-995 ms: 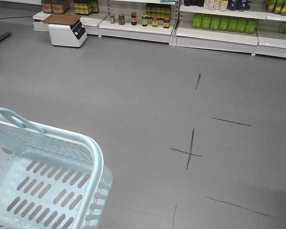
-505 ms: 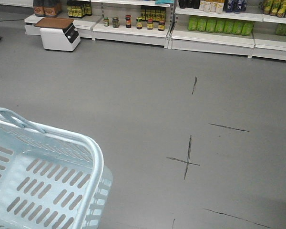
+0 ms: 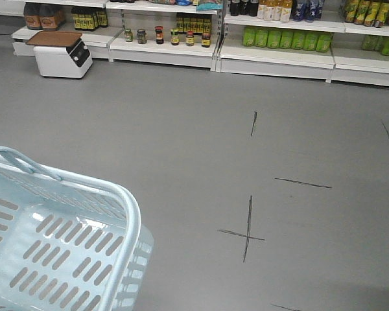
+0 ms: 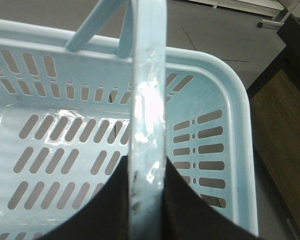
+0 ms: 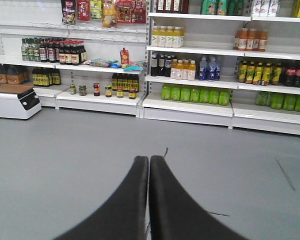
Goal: Pick three apples into basket with both arms
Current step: 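Drive the base across the floor carrying the basket in the left gripper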
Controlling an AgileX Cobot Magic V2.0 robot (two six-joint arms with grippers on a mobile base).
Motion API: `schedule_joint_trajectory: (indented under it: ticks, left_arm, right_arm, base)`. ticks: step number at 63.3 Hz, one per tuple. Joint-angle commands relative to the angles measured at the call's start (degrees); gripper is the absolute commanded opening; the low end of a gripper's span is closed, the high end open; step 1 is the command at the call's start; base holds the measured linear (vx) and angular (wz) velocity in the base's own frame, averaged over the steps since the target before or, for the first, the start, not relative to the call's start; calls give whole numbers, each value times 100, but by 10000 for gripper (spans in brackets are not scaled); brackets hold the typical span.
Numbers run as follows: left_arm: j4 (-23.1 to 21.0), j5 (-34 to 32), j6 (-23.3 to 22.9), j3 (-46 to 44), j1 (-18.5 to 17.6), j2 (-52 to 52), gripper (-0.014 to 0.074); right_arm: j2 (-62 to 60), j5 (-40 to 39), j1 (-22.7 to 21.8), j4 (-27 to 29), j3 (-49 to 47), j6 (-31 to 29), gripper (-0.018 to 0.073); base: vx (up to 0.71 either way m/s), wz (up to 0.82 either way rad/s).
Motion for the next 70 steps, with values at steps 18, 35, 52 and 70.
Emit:
schedule_joint_trajectory:
  ticks: [18,35,52,70]
  left_arm:
    - [-108,-539,-39,-173,-7,51,-8]
    - [-108,-539,-39,-173,-7,51,-8]
    - [-108,-539,-39,-173,-7,51,-8]
    - [-108,-539,-39,-173,-7,51,-8]
  right_arm:
    - [-65,-404,-28,-34,77,-46,-5]
    - [-65,-404,-28,-34,77,-46,-5]
    - [-65,-404,-28,-34,77,-46,-5]
    - [-65,-404,-28,-34,77,-46,-5]
  base:
    - [23,-13]
    - [22,-14]
    - [20,-12]
    - [19,-13]
